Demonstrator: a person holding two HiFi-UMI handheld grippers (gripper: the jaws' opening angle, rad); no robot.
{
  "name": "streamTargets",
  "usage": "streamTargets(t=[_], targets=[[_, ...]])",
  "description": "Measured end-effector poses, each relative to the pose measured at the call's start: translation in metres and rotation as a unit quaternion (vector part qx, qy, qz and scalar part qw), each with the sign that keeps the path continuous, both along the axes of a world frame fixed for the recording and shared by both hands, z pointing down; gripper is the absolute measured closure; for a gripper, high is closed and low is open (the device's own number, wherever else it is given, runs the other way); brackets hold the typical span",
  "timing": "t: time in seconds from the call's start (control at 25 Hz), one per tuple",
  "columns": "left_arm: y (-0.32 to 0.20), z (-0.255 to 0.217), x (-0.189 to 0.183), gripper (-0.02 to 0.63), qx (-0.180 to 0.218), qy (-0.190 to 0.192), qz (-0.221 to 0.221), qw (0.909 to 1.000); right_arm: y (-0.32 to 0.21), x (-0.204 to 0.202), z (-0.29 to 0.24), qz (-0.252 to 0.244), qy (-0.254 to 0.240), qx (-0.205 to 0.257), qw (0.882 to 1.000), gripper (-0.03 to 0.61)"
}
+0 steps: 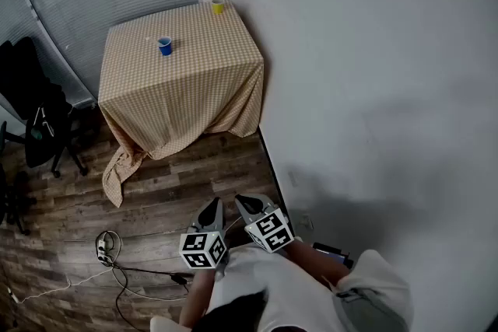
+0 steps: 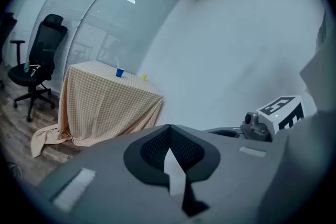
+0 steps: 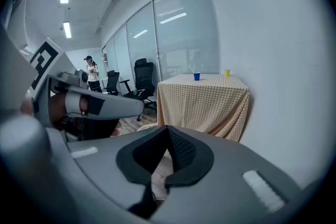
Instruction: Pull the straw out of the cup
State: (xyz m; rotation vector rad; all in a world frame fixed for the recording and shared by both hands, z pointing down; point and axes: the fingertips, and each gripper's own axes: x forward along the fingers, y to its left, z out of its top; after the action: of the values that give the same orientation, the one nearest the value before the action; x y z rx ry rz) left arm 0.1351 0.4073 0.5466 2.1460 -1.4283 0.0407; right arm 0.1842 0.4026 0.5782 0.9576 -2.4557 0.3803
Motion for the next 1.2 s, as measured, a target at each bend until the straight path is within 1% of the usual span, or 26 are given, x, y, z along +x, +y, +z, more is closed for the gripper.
streamTargets(t=[0.16, 0.36, 0.48, 0.6, 0.8, 0.96, 1.2], targets=[[-0.005, 0.000, -0.008, 0.601, -0.002, 0.003, 0.008, 1.0000, -0.006, -0.006, 0.000, 0.008, -0.008, -0.008, 1.000, 0.575], [-0.002, -0.001, -0.017, 0.601, 0.001, -0.006, 0.019, 0.9998, -0.008, -0.019, -0.002, 0.016, -0.009, 0.001, 1.000, 0.575], [-0.003, 0.000, -0.029, 0.601, 0.001, -0.005, 0.018, 0.9998, -0.010, -0.025, -0.004, 0.034, -0.017, 0.006, 0.999, 0.574], [-0.002, 0.004, -0.042, 0.601, 0.000, -0.003, 0.017, 0.9999, -0.010, -0.030, -0.003, 0.052, -0.039, -0.004, 0.998, 0.574], [0.003, 0.006, -0.057, 0.601, -0.003, -0.001, 0.023, 0.9997, -0.006, -0.039, 0.001, 0.076, -0.058, -0.023, 0.995, 0.573], [0.007, 0.005, -0.074, 0.601, 0.002, 0.003, 0.011, 0.9999, -0.003, -0.052, 0.000, 0.071, -0.060, -0.025, 0.995, 0.572], [0.006, 0.003, -0.087, 0.600, 0.008, 0.008, 0.008, 0.9999, 0.001, -0.071, -0.001, 0.049, -0.051, -0.016, 0.997, 0.573]])
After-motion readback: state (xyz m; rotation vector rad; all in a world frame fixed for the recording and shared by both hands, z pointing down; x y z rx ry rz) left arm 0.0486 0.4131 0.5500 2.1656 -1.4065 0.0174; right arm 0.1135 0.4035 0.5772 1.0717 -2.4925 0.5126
